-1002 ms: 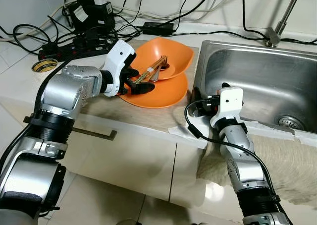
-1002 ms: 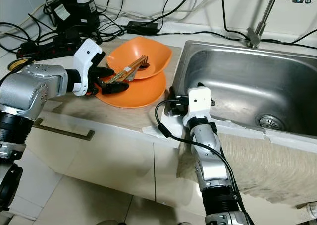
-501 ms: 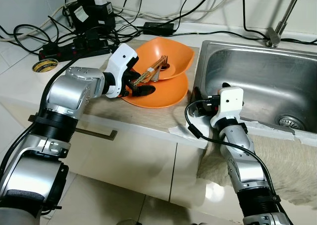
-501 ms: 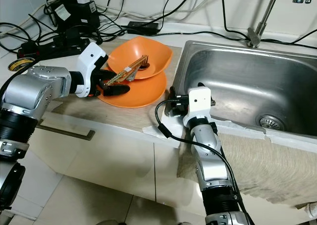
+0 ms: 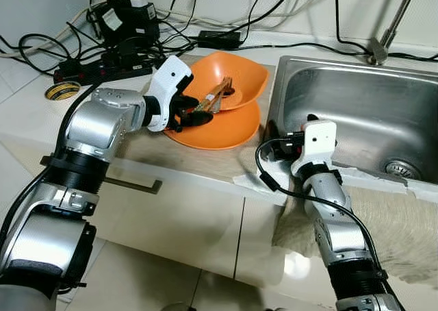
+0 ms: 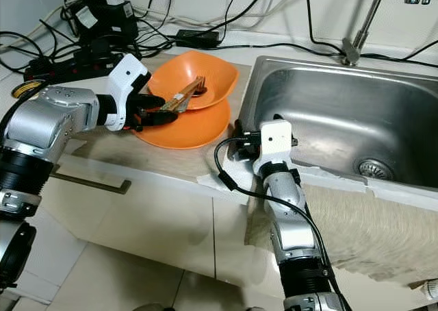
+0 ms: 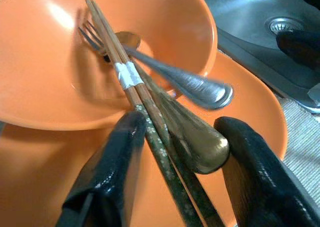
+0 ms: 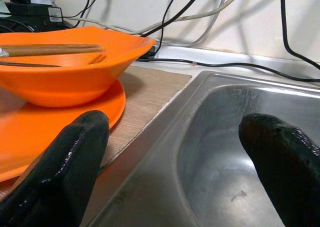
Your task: Kitchen organization
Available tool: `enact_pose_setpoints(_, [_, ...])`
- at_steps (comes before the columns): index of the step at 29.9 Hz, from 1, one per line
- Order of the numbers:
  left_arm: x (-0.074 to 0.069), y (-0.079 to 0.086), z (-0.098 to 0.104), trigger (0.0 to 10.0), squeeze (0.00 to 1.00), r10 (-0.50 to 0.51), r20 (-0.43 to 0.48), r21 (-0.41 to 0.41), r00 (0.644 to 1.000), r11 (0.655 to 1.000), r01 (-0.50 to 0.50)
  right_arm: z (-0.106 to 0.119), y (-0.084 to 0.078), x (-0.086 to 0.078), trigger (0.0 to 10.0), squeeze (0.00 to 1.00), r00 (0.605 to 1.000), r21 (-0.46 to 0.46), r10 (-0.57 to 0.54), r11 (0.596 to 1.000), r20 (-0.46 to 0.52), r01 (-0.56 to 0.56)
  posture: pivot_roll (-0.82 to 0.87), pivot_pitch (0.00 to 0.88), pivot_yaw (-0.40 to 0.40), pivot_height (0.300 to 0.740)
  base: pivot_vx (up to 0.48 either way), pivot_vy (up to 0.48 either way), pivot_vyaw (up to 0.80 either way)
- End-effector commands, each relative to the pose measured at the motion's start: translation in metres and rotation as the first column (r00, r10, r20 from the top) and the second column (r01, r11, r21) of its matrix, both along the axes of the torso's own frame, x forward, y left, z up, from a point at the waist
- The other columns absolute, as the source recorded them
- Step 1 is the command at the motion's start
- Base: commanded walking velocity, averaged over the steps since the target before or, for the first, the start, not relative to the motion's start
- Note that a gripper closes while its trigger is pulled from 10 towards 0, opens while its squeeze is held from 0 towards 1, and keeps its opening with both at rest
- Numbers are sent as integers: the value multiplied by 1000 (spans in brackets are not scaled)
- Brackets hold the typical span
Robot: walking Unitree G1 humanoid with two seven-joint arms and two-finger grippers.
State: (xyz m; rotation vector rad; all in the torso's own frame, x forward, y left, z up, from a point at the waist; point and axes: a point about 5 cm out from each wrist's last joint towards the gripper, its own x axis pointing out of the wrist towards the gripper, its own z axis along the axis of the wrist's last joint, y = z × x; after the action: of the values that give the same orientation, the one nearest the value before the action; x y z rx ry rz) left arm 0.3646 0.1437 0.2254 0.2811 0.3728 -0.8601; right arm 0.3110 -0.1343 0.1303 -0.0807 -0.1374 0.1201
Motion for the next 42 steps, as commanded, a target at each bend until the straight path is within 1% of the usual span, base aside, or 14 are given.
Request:
enact_pose_setpoints(1, [1, 0, 3, 0, 0, -13, 8, 22, 1000, 1000, 13, -14, -3, -4, 10000, 0, 998, 5, -17, 1000, -66, 17, 33, 0, 78, 740, 0, 0, 0])
enact_pose_setpoints(13, [2, 1, 4, 0, 0, -4, 13, 16, 1000, 1000, 4, -15, -3, -6, 10000, 0, 997, 8, -20, 1000, -71, 21, 31, 0, 81, 740, 0, 0, 0])
enact_pose_setpoints(19, [4, 4, 8, 0, 0, 15, 27, 4, 1000, 1000, -15, -16, -4, -6, 10000, 0, 997, 7, -20, 1000, -72, 21, 32, 0, 79, 740, 0, 0, 0])
enact_pose_setpoints(27, [4, 6, 9, 0, 0, 28, 37, 8, 999, 1000, -29, -16, -3, -6, 10000, 0, 997, 6, -18, 1000, -74, 18, 36, 0, 76, 740, 0, 0, 0])
enact_pose_setpoints(31, [7, 10, 13, 0, 0, 59, 59, -4, 997, 998, -59, -16, -3, -6, 10000, 0, 997, 6, -15, 1000, -74, 16, 38, 0, 75, 740, 0, 0, 0])
enact_pose_setpoints(34, [10, 12, 21, 0, 0, 88, 98, -28, 991, 996, -85, -16, -3, -6, 10000, 0, 997, 7, -14, 1000, -75, 14, 40, 0, 74, 740, 0, 0, 0])
enact_pose_setpoints(35, [10, 12, 21, 0, 0, 88, 98, -28, 991, 996, -85, -16, -3, -6, 10000, 0, 997, 7, -14, 1000, -75, 14, 40, 0, 74, 740, 0, 0, 0])
enact_pose_setpoints(41, [13, 11, 35, 0, 0, 114, 161, -84, 980, 991, -101, -16, -2, -6, 10000, 0, 997, 8, -13, 1000, -78, 13, 41, 0, 74, 740, 0, 0, 0])
enact_pose_setpoints(42, [14, 10, 39, 0, 0, 118, 172, -103, 978, 989, -101, -17, -2, -6, 10000, 0, 997, 8, -13, 1000, -78, 13, 42, 0, 73, 740, 0, 0, 0])
